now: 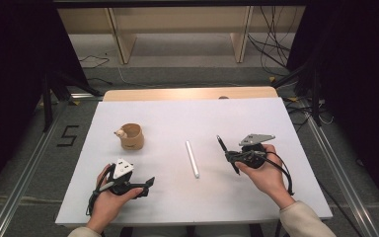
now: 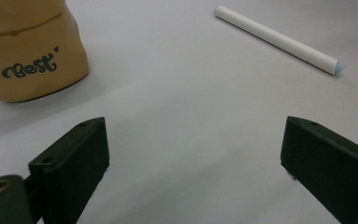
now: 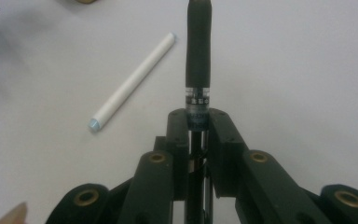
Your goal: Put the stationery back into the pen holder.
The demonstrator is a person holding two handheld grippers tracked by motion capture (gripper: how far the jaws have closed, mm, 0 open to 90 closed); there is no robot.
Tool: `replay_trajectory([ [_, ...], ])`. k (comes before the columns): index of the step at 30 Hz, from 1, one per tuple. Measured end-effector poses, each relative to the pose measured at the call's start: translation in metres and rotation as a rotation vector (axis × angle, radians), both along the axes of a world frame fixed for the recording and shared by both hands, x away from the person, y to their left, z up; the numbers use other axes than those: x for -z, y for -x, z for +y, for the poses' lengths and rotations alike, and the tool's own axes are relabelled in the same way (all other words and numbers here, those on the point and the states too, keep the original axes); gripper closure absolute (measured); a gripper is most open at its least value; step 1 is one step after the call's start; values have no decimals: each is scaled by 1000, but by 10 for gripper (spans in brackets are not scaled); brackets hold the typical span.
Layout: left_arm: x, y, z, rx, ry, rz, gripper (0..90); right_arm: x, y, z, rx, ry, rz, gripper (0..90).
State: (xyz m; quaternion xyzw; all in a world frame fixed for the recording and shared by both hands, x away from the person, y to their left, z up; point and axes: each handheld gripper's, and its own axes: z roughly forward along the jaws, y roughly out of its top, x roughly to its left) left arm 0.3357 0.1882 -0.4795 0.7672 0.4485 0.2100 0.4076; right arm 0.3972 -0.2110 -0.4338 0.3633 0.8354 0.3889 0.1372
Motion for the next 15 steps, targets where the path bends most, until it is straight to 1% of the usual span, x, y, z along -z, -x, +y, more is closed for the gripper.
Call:
replay_trajectory([
  [2,0,0,1,0,2,2,72,1,1,1,-1,-15,-19,797],
  [3,-1,0,1,-1,3,0,71,1,1,2,3,-32,-42,797],
  [4,-1,-1,1,-5,8,-1,71,1,1,2,3,-32,-42,797],
  [5,-1,-1,1,-8,9,-2,70,2,2,2,8,-50,-52,797],
  [7,-1,-1,2,-11,9,-3,70,2,2,2,11,-57,-56,797],
  [9,-1,-1,2,-11,10,-2,70,3,3,2,18,-69,-71,797],
  [13,-1,-1,0,-10,12,-5,70,4,4,3,24,-93,-83,798],
  [15,-2,-2,-2,-9,11,-5,66,5,5,3,27,-114,-96,797],
])
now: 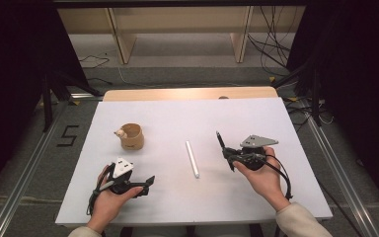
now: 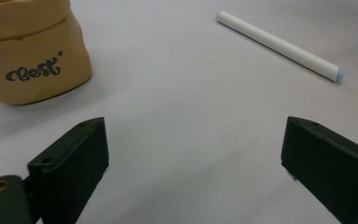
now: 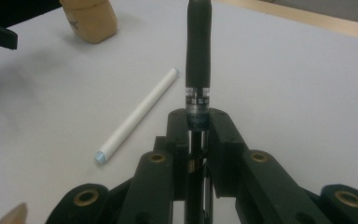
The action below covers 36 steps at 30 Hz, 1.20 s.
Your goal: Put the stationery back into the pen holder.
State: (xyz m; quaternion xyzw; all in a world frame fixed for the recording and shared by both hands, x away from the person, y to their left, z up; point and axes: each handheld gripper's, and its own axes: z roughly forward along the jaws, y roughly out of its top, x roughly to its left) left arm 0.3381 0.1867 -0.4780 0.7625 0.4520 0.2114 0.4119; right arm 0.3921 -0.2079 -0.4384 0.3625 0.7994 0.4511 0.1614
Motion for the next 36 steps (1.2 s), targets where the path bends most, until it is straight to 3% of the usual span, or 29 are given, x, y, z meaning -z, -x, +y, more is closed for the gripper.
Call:
replay_trajectory([
  [7,-7,-5,-12,6,35,-20,75,1,1,3,5,-52,-41,797],
  [18,-22,-12,-37,57,79,-64,159,3,4,16,-15,-82,-74,797],
  [30,-42,-35,-78,123,142,-104,259,7,6,32,-44,-112,-92,797],
  [36,-47,-43,-103,168,186,-98,324,7,6,37,-52,-119,-98,797],
])
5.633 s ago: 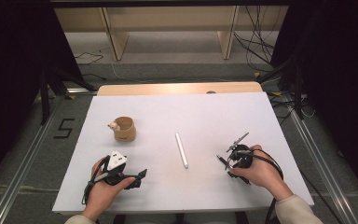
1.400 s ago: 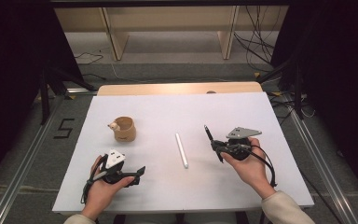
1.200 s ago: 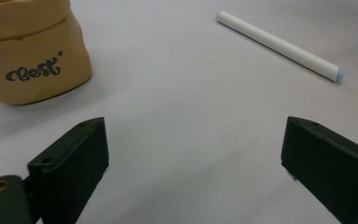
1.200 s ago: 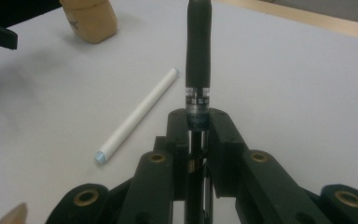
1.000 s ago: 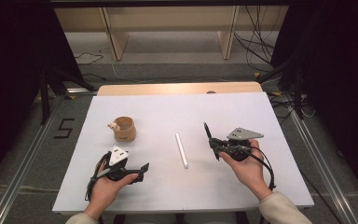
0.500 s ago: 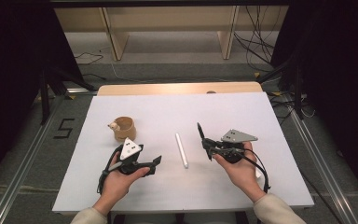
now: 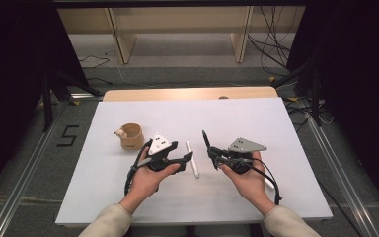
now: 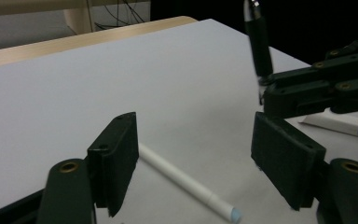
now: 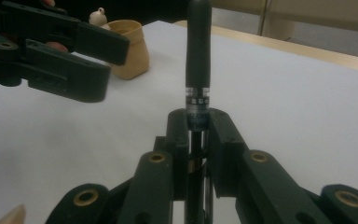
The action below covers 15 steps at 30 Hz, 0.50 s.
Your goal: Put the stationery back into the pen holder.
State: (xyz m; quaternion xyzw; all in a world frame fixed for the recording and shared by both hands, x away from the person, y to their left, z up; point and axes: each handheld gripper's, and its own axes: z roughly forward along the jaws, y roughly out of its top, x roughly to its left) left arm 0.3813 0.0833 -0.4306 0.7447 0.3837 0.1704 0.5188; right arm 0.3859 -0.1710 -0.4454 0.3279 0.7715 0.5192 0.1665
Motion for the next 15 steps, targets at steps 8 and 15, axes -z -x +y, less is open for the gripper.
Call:
replay_trajectory([
  [8,-2,-10,-19,25,69,13,423,3,2,7,-18,6,-1,797],
  [15,-6,-14,-28,48,108,-5,489,5,1,11,-28,13,0,797],
])
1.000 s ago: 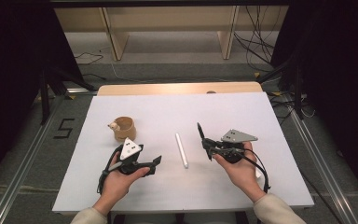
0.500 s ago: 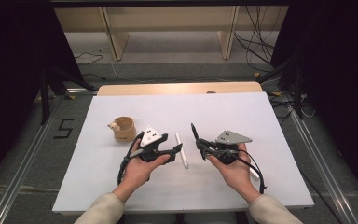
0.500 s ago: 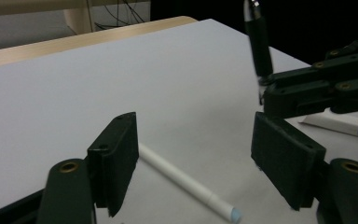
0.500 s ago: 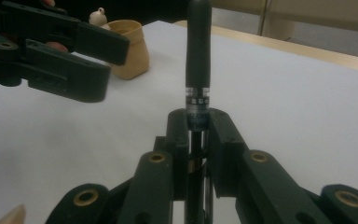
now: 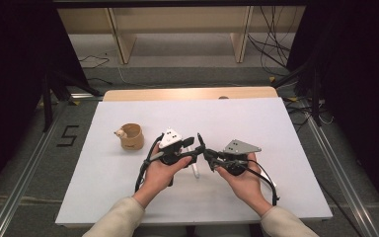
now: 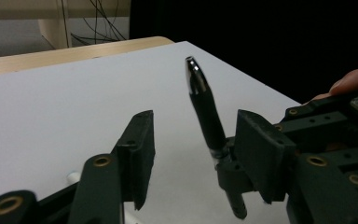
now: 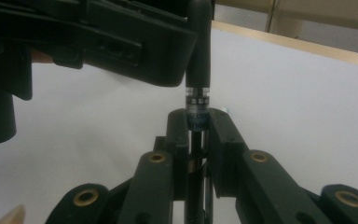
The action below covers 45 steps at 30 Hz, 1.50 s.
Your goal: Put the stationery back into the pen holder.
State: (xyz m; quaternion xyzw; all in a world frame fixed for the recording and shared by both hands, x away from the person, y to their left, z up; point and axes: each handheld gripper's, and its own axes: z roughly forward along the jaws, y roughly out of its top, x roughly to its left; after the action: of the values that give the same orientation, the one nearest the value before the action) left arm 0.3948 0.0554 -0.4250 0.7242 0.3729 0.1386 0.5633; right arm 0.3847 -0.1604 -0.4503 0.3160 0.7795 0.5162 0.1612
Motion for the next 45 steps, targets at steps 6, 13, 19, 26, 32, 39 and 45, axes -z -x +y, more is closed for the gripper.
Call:
replay_trajectory([
  [6,0,0,-6,15,29,-8,576,-2,1,1,2,-7,-15,796],
  [13,0,-2,-6,32,58,-4,666,-3,2,2,-2,-11,-29,797],
  [19,-1,0,-7,28,67,-13,744,-4,3,2,-1,-14,-46,797],
  [26,-1,2,-9,38,85,-23,786,-5,4,4,3,-10,-54,796],
  [32,-2,4,-10,40,67,-56,792,-6,5,4,6,-7,-63,796],
  [39,-3,4,-10,44,59,-70,795,-6,5,5,9,-10,-69,792],
  [45,-9,4,-6,24,31,-115,795,-6,5,3,30,-22,-78,642],
])
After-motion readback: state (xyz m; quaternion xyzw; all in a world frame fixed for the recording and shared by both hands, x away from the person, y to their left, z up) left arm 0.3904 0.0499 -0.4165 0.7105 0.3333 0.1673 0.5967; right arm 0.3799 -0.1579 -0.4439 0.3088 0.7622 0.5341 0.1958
